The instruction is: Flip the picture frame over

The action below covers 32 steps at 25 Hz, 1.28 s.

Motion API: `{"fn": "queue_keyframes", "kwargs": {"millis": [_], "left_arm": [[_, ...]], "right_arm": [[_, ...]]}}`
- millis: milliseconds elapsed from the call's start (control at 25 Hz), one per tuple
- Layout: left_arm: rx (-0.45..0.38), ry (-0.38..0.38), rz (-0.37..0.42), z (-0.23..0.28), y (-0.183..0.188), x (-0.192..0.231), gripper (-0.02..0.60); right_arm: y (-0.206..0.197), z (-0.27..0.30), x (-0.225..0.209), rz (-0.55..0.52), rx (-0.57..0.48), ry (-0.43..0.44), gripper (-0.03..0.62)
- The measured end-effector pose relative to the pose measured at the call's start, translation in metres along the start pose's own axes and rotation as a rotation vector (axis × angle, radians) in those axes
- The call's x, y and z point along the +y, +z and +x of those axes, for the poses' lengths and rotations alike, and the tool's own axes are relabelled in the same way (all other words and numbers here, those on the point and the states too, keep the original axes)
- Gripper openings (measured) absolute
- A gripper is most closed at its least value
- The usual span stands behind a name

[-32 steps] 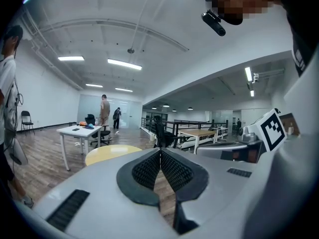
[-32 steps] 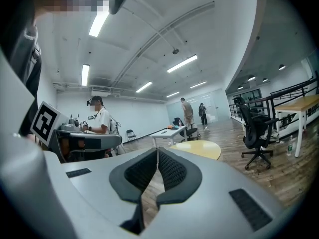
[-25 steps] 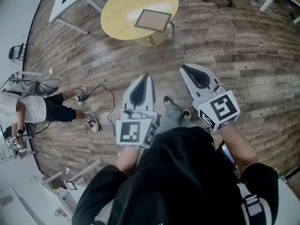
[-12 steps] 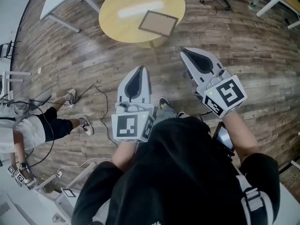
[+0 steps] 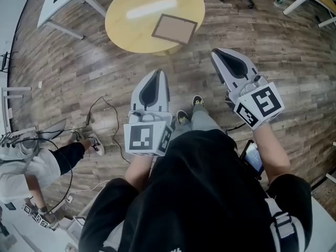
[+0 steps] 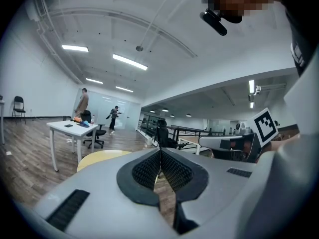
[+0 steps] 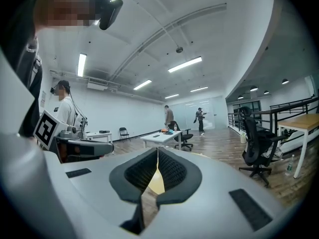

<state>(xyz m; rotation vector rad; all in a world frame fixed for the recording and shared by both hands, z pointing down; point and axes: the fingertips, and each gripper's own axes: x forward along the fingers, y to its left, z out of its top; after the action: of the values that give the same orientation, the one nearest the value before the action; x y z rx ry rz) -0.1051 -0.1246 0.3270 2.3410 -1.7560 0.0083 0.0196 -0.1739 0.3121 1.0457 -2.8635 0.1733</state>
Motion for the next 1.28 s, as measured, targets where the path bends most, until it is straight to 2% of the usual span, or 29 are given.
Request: {"fn": "queue_keyframes", "kwargs": {"millis": [200, 360, 640, 800, 1000, 1280], "left_arm": [[0.008, 0.011, 0.009, 0.026, 0.001, 0.007, 0.023], [0.014, 0.013, 0.031, 0.069, 0.006, 0.005, 0.023], [0.031, 0.072, 0.055, 0.131, 0.013, 0.018, 0.023], [0.052, 0.114, 0.068, 0.155, 0.011, 0.028, 0.023], [0.075, 0.153, 0.051, 0.178, 0.007, 0.044, 0.023], [0.101, 0.154, 0.029, 0.206, 0.001, 0.081, 0.023]], "right_arm": [[-0.006, 0.021, -0.023, -0.004, 0.004, 0.013, 0.020], [-0.004, 0.037, -0.057, -0.015, -0.003, 0.045, 0.020], [-0.020, 0.071, -0.095, -0.130, 0.038, 0.143, 0.020], [-0.038, 0.093, -0.112, -0.236, 0.107, 0.167, 0.018], [-0.060, 0.114, -0.119, -0.313, 0.174, 0.245, 0.018], [-0.104, 0.149, -0.115, -0.401, 0.297, 0.326, 0.018]]}}
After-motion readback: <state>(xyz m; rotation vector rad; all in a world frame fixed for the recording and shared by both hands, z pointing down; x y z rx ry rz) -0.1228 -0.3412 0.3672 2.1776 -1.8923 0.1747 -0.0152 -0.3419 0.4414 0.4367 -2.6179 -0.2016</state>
